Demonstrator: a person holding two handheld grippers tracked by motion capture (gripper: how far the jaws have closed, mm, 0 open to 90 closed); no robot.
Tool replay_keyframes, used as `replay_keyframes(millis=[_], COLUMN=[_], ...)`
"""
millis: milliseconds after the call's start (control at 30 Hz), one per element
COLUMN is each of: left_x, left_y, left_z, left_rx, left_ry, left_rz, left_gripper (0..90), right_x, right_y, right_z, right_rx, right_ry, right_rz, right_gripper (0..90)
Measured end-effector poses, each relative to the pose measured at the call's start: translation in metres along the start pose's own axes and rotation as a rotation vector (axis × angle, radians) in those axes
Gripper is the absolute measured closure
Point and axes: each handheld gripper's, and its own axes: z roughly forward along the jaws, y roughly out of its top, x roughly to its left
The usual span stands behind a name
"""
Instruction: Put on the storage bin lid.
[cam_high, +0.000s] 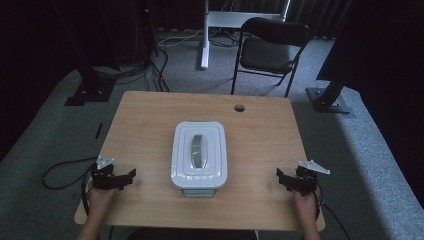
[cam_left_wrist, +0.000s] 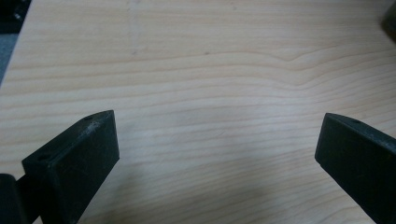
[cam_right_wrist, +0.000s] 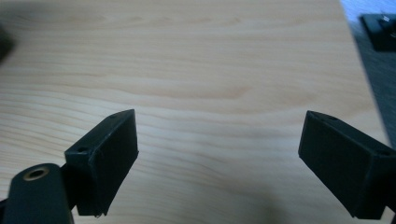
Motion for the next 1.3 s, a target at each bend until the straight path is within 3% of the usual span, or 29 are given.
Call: replay_keyframes(millis=[300,700,1033,1300], left_x=[0.007,0.019,0.018,0.016], left_y=[-0.002,-0.017,-0.024,-0.030], left_z=[-0.005,-0.013,-0.020,-0.022], left_rx=[0.046,0.090,0.105,0.104], left_ry=[0.016,0.036,0.048,0.078], left_rz=[-0.016,-0.021,-0.016,0.035], left_gripper=[0.2,0.2,0.2,0.2], right_x=[-0.012,-0.020,-0.022,-0.021], right_y=[-0.013,-0.026,-0.034,-0.040], right_z=[0.002,-0.006,-0.011,-0.013], right_rx=[0.077,0.076,0.096,0.092], right_ry=[-0.038,-0.069,-0.082,-0.129], right_rz=[0.008,0.014,0.007,-0.009], right_gripper=[11.2,11.1,11.2,10.8])
